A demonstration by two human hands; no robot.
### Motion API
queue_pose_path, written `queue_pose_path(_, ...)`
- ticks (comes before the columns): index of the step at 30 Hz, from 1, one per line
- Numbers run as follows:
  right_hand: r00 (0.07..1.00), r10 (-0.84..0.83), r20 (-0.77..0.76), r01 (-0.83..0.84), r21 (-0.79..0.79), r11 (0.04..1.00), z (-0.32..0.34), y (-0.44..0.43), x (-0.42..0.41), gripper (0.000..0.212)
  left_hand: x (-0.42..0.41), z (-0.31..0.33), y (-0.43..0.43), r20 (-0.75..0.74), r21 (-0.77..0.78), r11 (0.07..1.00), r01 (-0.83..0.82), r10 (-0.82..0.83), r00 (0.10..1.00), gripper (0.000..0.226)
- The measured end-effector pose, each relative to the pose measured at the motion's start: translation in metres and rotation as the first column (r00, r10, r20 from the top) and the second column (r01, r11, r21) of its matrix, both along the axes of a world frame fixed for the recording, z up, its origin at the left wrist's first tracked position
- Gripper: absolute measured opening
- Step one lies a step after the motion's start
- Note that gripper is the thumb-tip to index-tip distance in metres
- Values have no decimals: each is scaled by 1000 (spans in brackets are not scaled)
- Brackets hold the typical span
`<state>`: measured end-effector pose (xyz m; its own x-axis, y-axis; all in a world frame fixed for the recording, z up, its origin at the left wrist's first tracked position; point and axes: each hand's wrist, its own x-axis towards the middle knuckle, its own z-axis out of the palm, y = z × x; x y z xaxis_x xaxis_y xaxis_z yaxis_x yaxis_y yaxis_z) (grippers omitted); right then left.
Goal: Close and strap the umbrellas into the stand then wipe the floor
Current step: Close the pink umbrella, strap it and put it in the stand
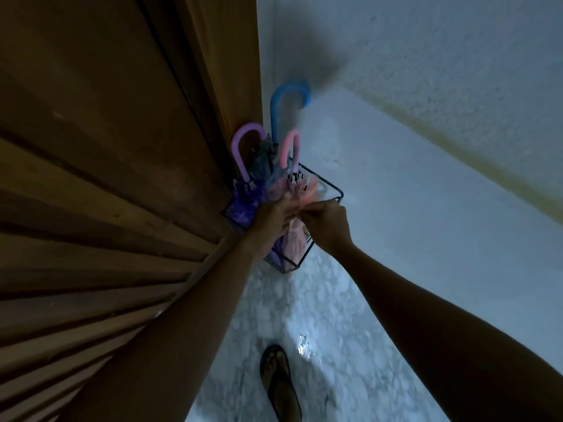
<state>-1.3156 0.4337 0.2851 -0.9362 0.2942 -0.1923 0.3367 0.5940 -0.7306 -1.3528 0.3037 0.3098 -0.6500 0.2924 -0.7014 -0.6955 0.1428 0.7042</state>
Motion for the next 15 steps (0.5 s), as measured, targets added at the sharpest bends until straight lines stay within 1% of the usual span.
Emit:
queue_pose_path(2, 990, -57, -125, 52, -43, 998, 9, 2, 4, 10, -1, 12, -2, -6, 64, 998, -26, 27, 1000, 44)
queue_pose_path(4, 976, -93, -199, 79, -76, 994, 19, 5, 5, 9, -4, 27, -4, -22, 91, 995, -43, 45, 999, 48)
queue_pose_path(7, 968, -92, -235, 73, -87, 994, 30, 9, 7, 6, -1, 41, -4, -50, 146, 989, -33, 41, 998, 48)
queue_pose_path(10, 966, -67, -248, 44, -94, 995, 34, 9, 12, 7, 4, 36, -6, -59, 161, 982, -97, 108, 992, 42)
queue_pose_path(13, 957, -52, -287, 27, -93, 995, 34, 8, 15, 9, 7, 33, -9, -35, 226, 964, -144, 156, 987, 30)
queue_pose_path(15, 947, -44, -318, 14, -96, 995, 36, 8, 16, 11, 5, 37, -12, -61, 226, 962, -154, 171, 983, 24)
